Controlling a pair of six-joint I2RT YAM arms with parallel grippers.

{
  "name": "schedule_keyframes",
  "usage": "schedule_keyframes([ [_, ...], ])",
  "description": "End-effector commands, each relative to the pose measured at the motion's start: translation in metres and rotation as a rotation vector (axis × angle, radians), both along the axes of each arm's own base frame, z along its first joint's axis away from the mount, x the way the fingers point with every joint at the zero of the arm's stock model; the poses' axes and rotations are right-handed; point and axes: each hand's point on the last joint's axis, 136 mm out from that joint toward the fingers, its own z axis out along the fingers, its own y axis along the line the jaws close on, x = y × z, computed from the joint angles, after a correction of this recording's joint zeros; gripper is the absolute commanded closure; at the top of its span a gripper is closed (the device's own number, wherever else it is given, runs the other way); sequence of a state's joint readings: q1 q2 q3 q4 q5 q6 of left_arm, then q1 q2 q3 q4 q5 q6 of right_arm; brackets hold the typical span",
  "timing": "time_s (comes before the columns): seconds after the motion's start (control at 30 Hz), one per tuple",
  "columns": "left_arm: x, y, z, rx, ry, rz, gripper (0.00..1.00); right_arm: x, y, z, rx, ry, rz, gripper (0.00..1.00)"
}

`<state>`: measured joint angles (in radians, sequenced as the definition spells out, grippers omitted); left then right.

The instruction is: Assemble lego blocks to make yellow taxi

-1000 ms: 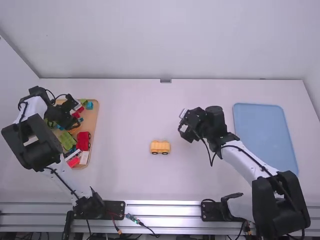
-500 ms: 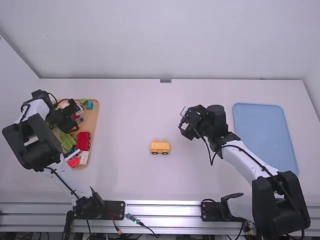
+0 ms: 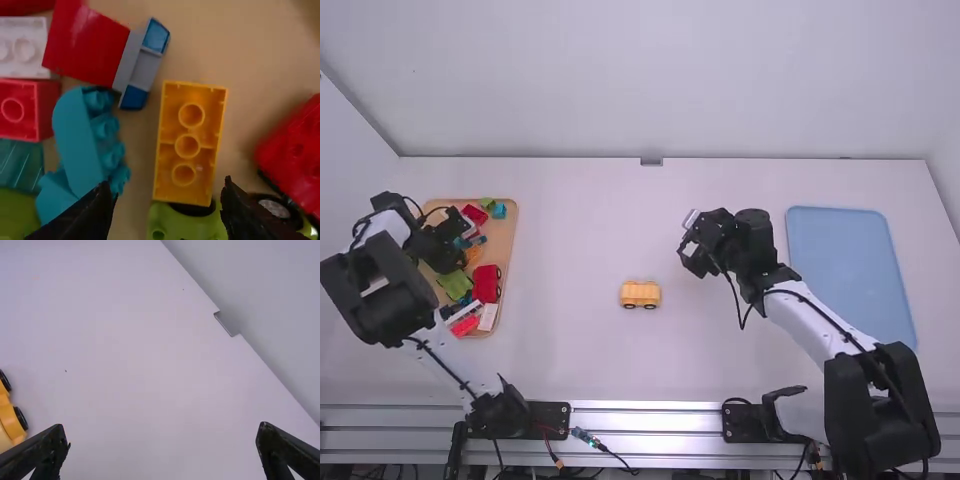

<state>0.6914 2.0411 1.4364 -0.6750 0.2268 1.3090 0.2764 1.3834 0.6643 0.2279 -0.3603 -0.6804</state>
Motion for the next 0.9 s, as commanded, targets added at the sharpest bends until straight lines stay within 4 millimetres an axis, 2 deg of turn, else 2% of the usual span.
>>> schedule_keyframes([
  [0.0,-0.004,-0.011,-0.005,-0.059,-0.014,-0.047,0.43,0.002,0.002,0.012,0.022,-0.019,-0.001,0.01],
  [0.33,0.001,-0.031,-0.003,-0.126,-0.063,-0.137,0.46,0.002,0.002,0.012,0.032,-0.009,-0.008,0.01],
  [0.6,0.002,-0.028,-0.025,-0.125,-0.052,-0.123,0.50,0.002,0.002,0.012,0.033,-0.010,-0.008,0.01],
  [0.87,0.006,-0.023,-0.034,-0.129,-0.059,-0.081,0.50,0.000,0.005,0.014,0.047,-0.010,0.014,0.01],
])
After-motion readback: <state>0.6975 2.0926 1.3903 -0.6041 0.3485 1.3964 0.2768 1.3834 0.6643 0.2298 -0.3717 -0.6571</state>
